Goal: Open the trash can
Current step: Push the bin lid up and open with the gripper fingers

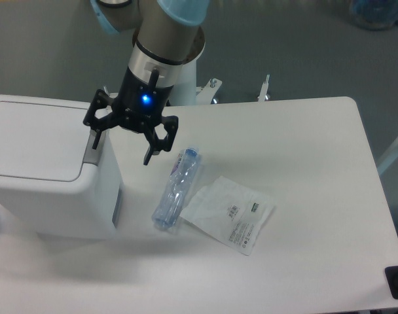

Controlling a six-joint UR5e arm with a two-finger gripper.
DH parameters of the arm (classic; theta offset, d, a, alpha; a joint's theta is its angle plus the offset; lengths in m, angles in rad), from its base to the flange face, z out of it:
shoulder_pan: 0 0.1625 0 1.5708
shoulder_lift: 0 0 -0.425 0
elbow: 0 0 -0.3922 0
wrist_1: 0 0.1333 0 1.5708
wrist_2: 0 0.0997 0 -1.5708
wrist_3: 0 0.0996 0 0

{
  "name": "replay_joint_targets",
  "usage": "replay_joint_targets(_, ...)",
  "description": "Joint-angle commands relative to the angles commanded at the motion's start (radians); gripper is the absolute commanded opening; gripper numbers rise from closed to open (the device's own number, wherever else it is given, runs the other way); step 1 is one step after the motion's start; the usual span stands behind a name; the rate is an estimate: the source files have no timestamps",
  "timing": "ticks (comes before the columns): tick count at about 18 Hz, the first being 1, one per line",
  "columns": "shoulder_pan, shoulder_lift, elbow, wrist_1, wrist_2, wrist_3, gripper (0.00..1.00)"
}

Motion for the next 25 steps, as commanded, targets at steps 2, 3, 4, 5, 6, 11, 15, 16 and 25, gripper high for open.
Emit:
replay_joint_targets(2, -0.002, 0.005, -0.009, 0.0, 0.003, 0.005, 1.0)
replay_joint_targets(3, -0.002, 0.008, -0.02, 0.0, 0.009, 0.006, 1.0)
replay_joint_targets(4, -0.003, 0.009, -0.026, 0.002, 0.015, 0.006, 1.0)
replay_joint_targets(5, -0.008, 0.009, -0.031, 0.002, 0.02, 0.006, 1.0)
replay_joint_targets(6, -0.009, 0.009, -0.032, 0.002, 0.023, 0.006, 1.0)
replay_joint_targets(11, -0.015, 0.008, -0.037, 0.002, 0.034, 0.005, 1.0)
replay_joint_targets(15, -0.015, 0.008, -0.035, 0.003, 0.034, 0.005, 1.0)
replay_joint_targets(16, -0.015, 0.008, -0.035, 0.003, 0.034, 0.005, 1.0)
replay_joint_targets(25, -0.002, 0.002, 0.046, 0.04, 0.044, 0.014, 1.0)
